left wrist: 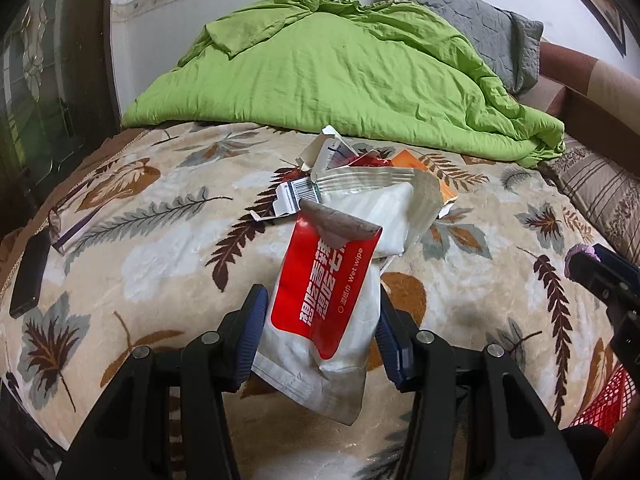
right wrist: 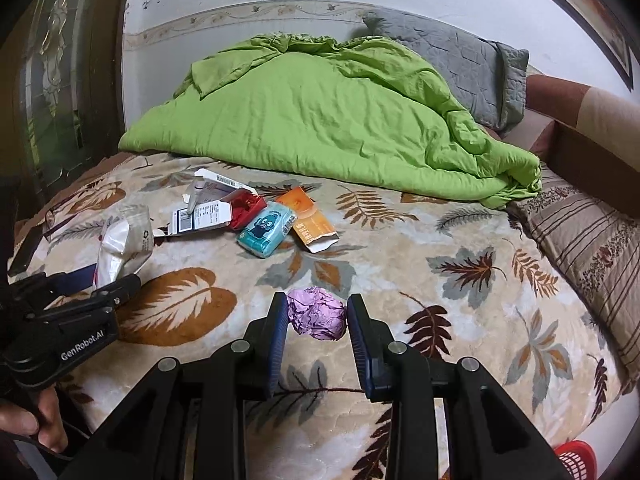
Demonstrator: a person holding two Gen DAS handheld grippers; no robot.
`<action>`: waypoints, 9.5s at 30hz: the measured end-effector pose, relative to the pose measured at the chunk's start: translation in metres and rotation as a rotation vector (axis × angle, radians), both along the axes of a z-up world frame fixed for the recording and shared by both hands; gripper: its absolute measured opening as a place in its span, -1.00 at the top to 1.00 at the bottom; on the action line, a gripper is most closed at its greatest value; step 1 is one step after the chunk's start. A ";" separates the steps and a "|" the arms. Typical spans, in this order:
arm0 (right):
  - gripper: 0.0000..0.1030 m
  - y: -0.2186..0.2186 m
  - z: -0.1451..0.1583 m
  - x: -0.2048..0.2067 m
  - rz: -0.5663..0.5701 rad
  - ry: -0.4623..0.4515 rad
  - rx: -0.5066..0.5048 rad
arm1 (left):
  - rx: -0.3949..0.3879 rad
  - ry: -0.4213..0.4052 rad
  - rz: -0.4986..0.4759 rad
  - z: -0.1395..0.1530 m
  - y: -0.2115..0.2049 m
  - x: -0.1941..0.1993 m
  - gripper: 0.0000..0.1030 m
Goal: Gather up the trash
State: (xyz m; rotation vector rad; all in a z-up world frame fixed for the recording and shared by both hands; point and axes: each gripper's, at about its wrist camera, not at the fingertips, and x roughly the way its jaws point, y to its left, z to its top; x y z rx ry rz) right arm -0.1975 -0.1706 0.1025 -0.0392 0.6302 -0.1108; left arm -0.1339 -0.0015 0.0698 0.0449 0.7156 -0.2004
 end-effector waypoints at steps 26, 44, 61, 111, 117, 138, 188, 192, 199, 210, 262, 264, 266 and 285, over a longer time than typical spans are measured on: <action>0.36 -0.018 -0.005 0.005 -0.018 0.031 0.104 | 0.034 0.003 -0.006 -0.004 -0.011 0.000 0.01; 0.36 -0.017 -0.006 0.006 -0.021 0.037 0.088 | 0.032 0.003 -0.005 -0.004 -0.011 -0.001 0.01; 0.36 -0.015 -0.005 0.006 -0.031 0.036 0.072 | 0.038 0.002 -0.010 -0.005 -0.014 -0.002 0.01; 0.36 -0.026 0.003 0.001 -0.042 0.022 0.119 | 0.046 -0.001 -0.016 -0.005 -0.020 -0.004 0.01; 0.36 -0.036 0.006 -0.014 -0.044 0.020 0.169 | 0.049 -0.002 -0.017 -0.005 -0.022 -0.005 0.01; 0.36 -0.205 0.011 -0.210 -0.445 0.017 0.359 | -0.052 0.081 -0.679 0.049 -0.177 -0.094 0.01; -0.08 -0.105 0.012 -0.062 -0.047 0.090 0.397 | 0.150 0.064 -0.297 0.010 -0.015 0.067 -0.24; -0.08 -0.098 0.009 -0.047 -0.030 0.111 0.386 | 0.162 0.099 -0.311 -0.008 0.007 0.113 -0.27; -0.08 -0.103 -0.001 -0.036 -0.056 0.143 0.384 | 0.310 0.117 -0.348 -0.036 -0.004 0.159 -0.28; -0.08 -0.103 -0.009 -0.018 -0.039 0.172 0.401 | 0.294 0.108 -0.307 -0.042 -0.018 0.174 0.25; 0.61 0.035 -0.051 0.220 0.396 0.306 0.245 | -0.102 0.244 0.140 -0.025 0.058 0.082 0.14; 0.86 0.030 -0.045 0.210 0.382 0.295 0.257 | -0.095 0.249 0.132 -0.026 0.057 0.082 0.14; 0.90 0.024 -0.037 0.192 0.376 0.279 0.271 | -0.092 0.268 0.111 -0.029 0.053 0.081 0.14; 0.91 -0.001 -0.055 0.095 0.288 0.339 0.421 | 0.023 0.269 0.068 -0.039 0.027 0.095 0.07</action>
